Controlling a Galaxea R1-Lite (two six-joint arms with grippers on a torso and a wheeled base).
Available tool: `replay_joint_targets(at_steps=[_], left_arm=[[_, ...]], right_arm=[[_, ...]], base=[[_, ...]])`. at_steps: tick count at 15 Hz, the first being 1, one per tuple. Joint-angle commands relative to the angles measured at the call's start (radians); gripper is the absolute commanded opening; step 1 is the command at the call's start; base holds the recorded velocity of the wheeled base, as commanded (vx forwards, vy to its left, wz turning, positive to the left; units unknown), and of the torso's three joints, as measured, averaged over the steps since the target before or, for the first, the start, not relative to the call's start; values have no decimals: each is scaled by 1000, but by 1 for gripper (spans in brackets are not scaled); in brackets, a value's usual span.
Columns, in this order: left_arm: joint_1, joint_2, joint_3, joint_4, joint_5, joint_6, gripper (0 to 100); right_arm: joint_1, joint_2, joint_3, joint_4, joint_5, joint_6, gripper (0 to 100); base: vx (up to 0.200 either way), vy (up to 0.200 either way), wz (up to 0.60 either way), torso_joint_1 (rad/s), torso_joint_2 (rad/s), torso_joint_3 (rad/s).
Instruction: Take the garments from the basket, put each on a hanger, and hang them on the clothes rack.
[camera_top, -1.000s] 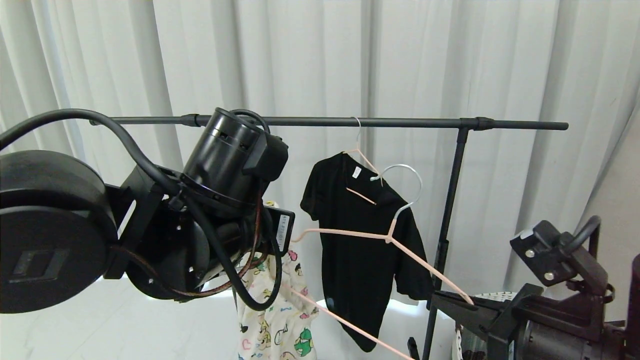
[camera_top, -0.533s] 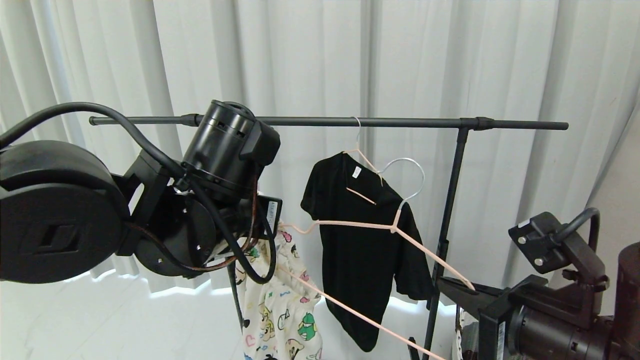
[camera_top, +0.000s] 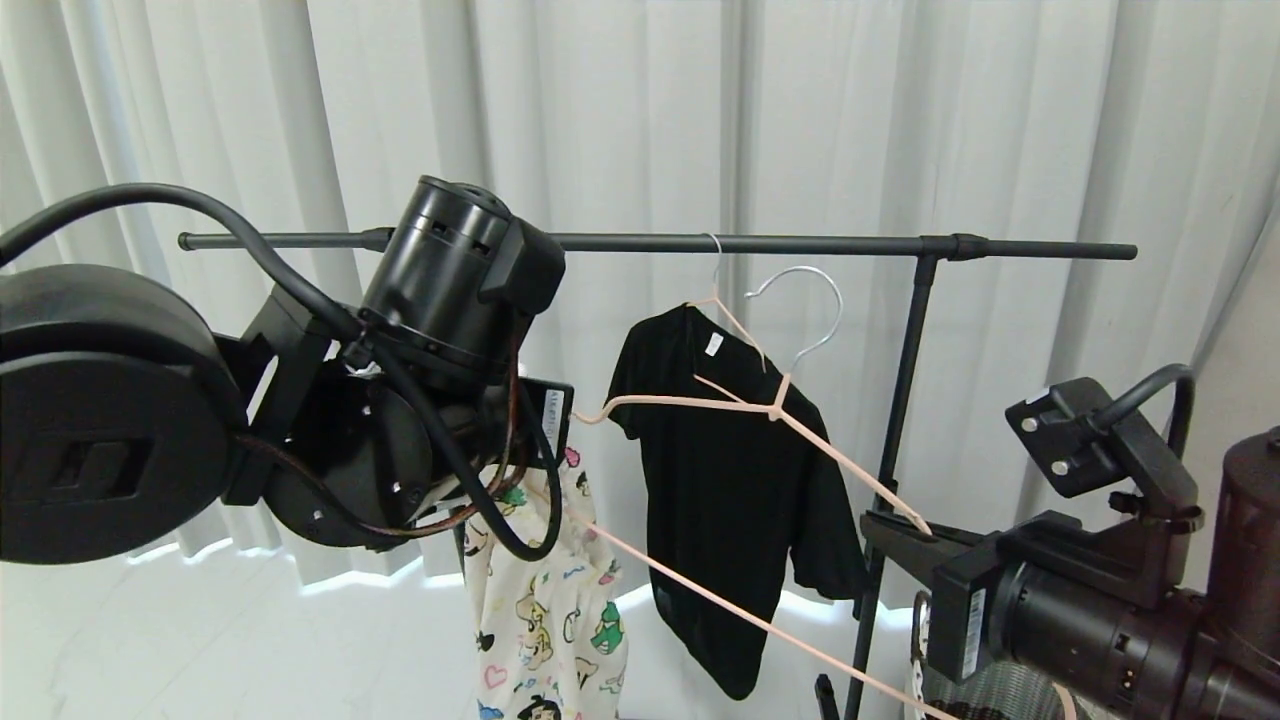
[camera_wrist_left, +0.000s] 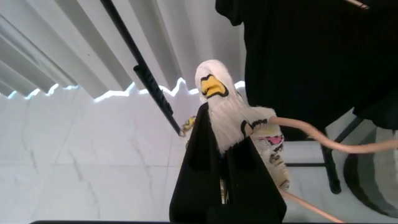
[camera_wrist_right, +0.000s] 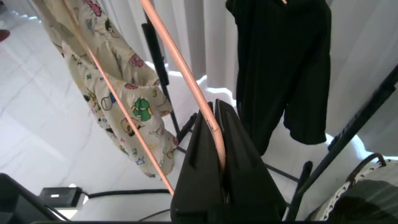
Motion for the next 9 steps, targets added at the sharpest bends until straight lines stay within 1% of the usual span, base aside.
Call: replay_joint_targets(at_steps=[1, 4, 6, 9], left_arm=[[-30, -2, -12, 1, 0, -29, 0], [-74, -3, -32, 1, -2, -77, 0], [-107, -3, -43, 1, -2, -89, 0], [-176, 1, -87, 1, -3, -118, 0]], right_arm=[[5, 47, -18, -23, 5, -1, 0], [31, 73, -31, -26, 5, -1, 0], [35, 82, -38, -27, 6, -1, 0], [48, 107, -66, -32, 9, 1, 0]], base=[[0, 0, 0, 0, 0, 0], [0, 0, 0, 0, 0, 0], [0, 0, 0, 0, 0, 0], [0, 0, 0, 0, 0, 0]])
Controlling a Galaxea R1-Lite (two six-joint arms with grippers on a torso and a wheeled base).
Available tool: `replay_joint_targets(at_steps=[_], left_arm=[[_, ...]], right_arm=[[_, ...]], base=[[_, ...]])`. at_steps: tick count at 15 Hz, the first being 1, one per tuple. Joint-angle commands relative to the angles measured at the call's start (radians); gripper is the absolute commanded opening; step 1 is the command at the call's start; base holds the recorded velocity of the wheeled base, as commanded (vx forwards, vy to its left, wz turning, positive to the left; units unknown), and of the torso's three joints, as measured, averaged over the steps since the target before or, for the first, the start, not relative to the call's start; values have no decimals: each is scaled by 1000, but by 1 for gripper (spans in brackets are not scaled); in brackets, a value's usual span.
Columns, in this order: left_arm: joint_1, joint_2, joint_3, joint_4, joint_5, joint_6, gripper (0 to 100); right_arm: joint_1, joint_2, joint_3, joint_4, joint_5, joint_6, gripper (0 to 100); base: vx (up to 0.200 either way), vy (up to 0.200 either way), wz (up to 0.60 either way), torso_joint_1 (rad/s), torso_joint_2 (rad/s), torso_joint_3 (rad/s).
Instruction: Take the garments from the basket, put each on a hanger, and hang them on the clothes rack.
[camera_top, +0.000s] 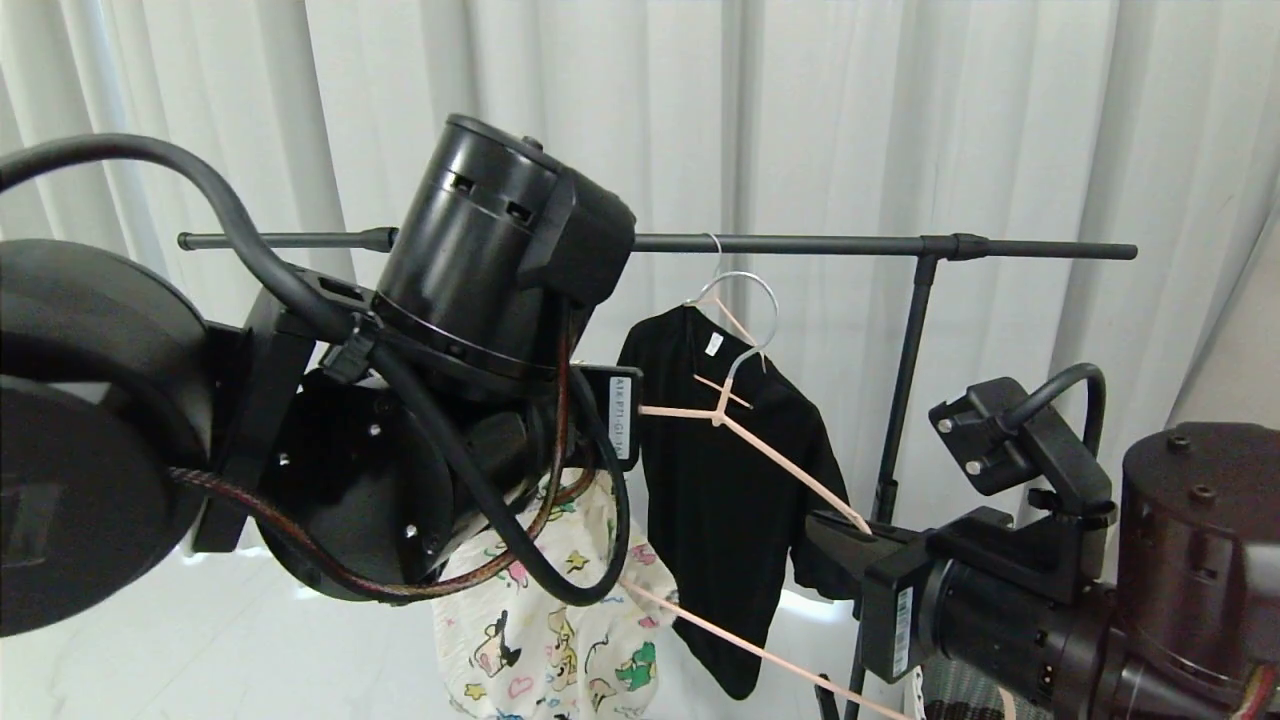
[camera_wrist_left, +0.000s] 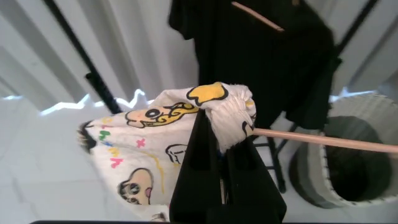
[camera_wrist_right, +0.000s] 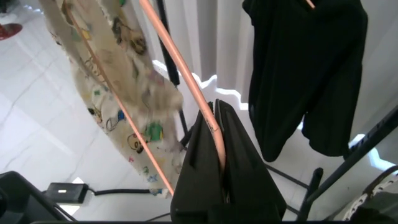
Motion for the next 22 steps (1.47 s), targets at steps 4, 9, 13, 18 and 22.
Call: replay_joint_targets(at_steps=[4, 9, 13, 18, 22], left_arm=[[-87, 1, -59, 1, -3, -6, 0], [-106, -1, -66, 1, -4, -6, 0], [-101, -10, -65, 1, -3, -5, 100], [-95, -47, -63, 1, 4, -3, 100], [-104, -76, -60, -1, 4, -3, 100]], right_arm=[[16, 36, -42, -1, 5, 1, 0], [21, 45, -57, -19, 5, -1, 0], [14, 34, -57, -21, 2, -1, 0], [-39, 5, -57, -21, 0, -3, 0], [-76, -39, -56, -22, 0, -6, 0]], base=[[0, 0, 0, 0, 0, 0], [0, 0, 0, 0, 0, 0], [0, 0, 0, 0, 0, 0], [0, 0, 0, 0, 0, 0], [0, 0, 0, 0, 0, 0]])
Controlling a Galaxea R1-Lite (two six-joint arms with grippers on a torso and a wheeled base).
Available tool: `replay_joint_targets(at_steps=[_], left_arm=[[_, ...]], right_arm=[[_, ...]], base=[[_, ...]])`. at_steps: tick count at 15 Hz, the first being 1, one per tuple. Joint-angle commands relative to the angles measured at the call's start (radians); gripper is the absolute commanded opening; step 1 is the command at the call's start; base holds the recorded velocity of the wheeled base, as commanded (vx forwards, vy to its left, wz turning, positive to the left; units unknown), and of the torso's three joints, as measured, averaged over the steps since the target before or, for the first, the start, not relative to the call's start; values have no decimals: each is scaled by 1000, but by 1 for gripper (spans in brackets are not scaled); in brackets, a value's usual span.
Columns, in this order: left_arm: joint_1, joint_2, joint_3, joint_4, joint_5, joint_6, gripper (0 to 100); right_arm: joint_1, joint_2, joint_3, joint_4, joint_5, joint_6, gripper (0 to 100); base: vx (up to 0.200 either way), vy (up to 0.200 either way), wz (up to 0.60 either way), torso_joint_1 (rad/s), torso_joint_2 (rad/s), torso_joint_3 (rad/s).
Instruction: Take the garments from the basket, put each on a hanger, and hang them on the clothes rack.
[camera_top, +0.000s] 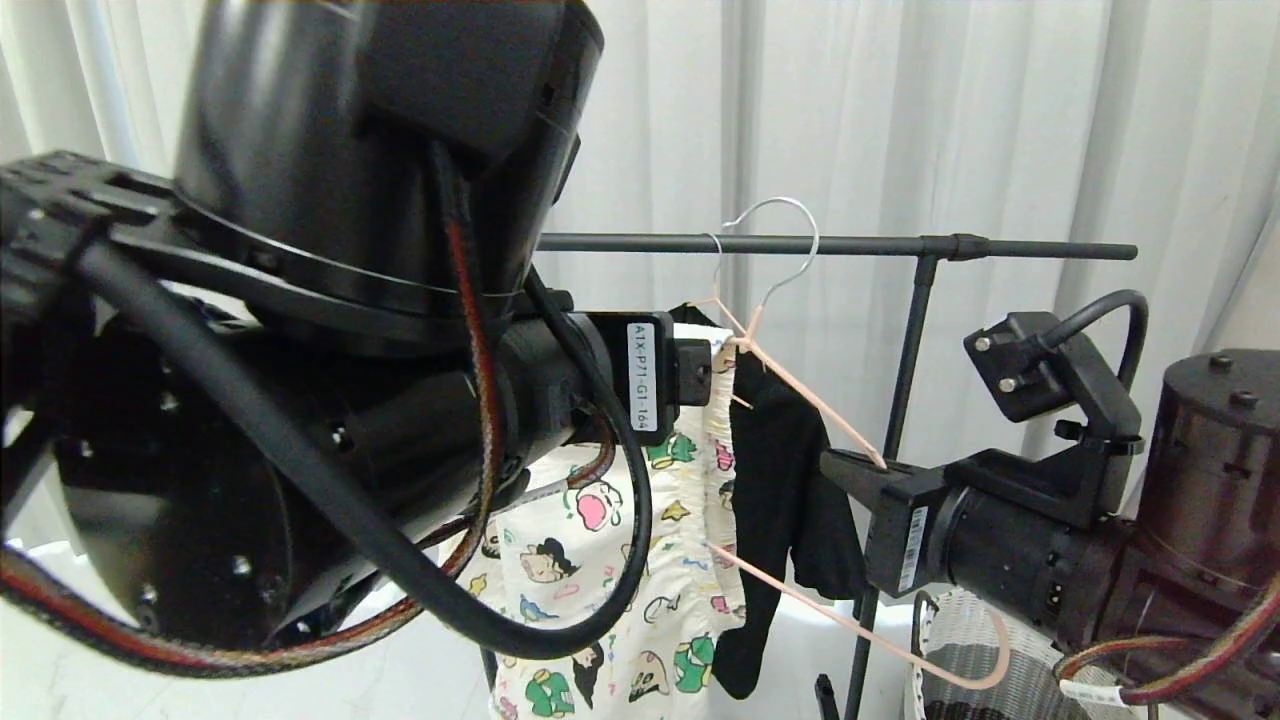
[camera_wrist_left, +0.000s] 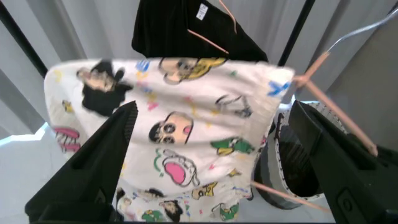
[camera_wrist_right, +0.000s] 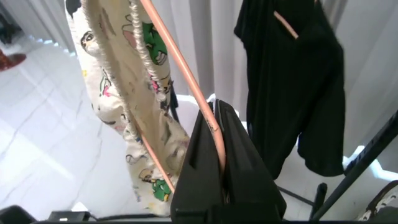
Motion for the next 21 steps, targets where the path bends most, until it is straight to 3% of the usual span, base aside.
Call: replay_joint_targets(at_steps=[1, 4, 7, 8, 10, 12, 17, 21], left_arm=[[-8, -25, 8, 0, -1, 0, 100], [-19, -70, 80, 0, -1, 18, 100], [-26, -194, 191, -3, -51, 150, 100], [-17, -256, 232, -3, -111, 222, 100], [20, -372, 304, -5, -343, 334, 100], [81, -418, 339, -23, -547, 394, 100], [84, -380, 416, -74, -742, 472, 100], [54, -314, 459, -152, -777, 536, 100]], right_arm=[[-17, -38, 4, -11, 0, 0, 0], [-30, -70, 21, -24, -4, -17, 0], [-27, -160, 121, -22, 9, -92, 0], [-26, -208, 164, -20, 34, -118, 0], [-26, -291, 234, -17, 92, -163, 0], [5, -338, 289, -17, 94, -192, 0], [109, -370, 349, -17, 88, -266, 0], [141, -383, 357, -17, 86, -309, 0]], base=[[0, 0, 0, 0, 0, 0], [0, 0, 0, 0, 0, 0], [0, 0, 0, 0, 0, 0], [0, 0, 0, 0, 0, 0], [0, 0, 0, 0, 0, 0], [0, 0, 0, 0, 0, 0], [0, 0, 0, 0, 0, 0], [0, 0, 0, 0, 0, 0]])
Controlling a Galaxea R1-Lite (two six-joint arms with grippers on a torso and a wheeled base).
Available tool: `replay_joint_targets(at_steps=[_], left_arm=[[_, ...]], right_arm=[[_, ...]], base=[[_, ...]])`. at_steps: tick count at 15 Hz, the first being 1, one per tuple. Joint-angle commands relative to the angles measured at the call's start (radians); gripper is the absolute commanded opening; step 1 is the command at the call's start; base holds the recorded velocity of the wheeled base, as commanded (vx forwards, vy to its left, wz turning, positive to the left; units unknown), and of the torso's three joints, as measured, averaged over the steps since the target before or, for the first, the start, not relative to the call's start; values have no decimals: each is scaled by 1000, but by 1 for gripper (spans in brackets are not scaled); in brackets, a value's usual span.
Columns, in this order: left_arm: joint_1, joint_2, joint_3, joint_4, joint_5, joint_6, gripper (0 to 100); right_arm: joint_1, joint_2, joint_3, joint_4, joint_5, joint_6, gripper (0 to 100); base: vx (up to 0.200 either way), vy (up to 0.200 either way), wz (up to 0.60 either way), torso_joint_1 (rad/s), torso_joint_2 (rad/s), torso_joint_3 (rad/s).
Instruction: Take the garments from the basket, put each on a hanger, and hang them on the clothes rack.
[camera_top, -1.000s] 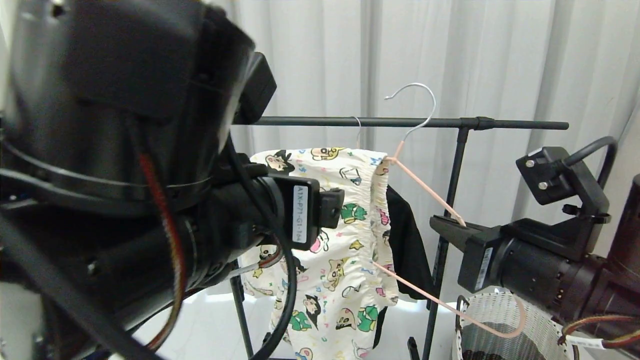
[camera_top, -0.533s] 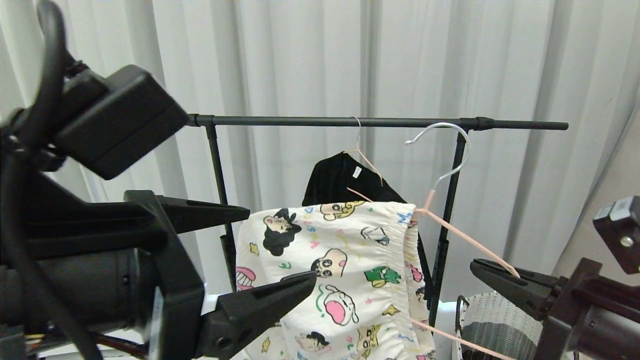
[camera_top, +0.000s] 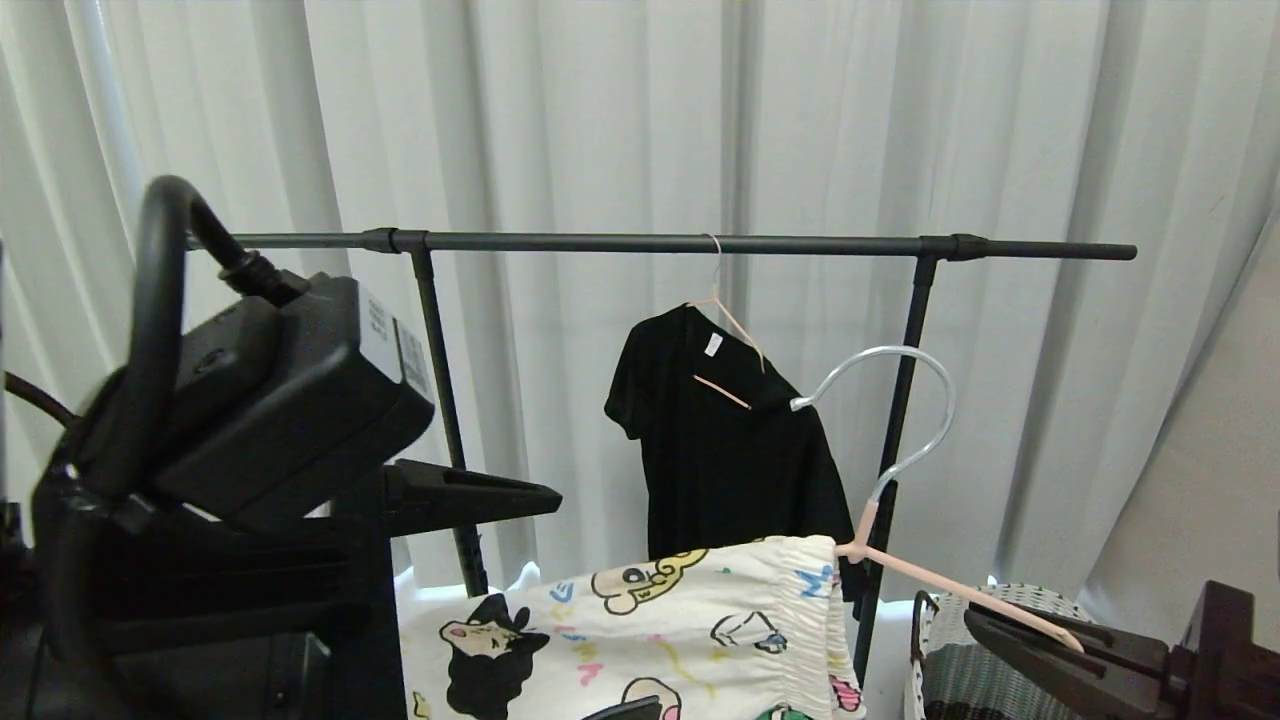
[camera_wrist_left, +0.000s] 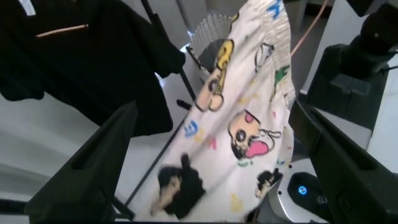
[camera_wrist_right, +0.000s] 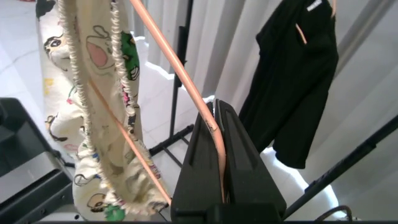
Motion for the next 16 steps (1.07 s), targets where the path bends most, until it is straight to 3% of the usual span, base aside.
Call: replay_joint_targets(at_steps=[1, 6, 14, 15, 16], left_arm=[[-20, 70, 8, -58, 0, 1, 100], [-46, 116, 29, -85, -44, 35, 100], [-46, 113, 77, -85, -47, 69, 100], [-46, 113, 78, -85, -47, 69, 0], [-46, 115, 78, -87, -47, 70, 0]], right_arm=[[18, -6, 2, -1, 0, -8, 0], [52, -6, 0, -1, 0, -15, 0], [91, -7, 3, -1, 1, -37, 0], [91, -7, 3, -1, 1, -37, 0], [91, -7, 3, -1, 1, -37, 0]], base=[[0, 0, 0, 0, 0, 0], [0, 0, 0, 0, 0, 0], [0, 0, 0, 0, 0, 0], [0, 0, 0, 0, 0, 0], [0, 0, 0, 0, 0, 0]])
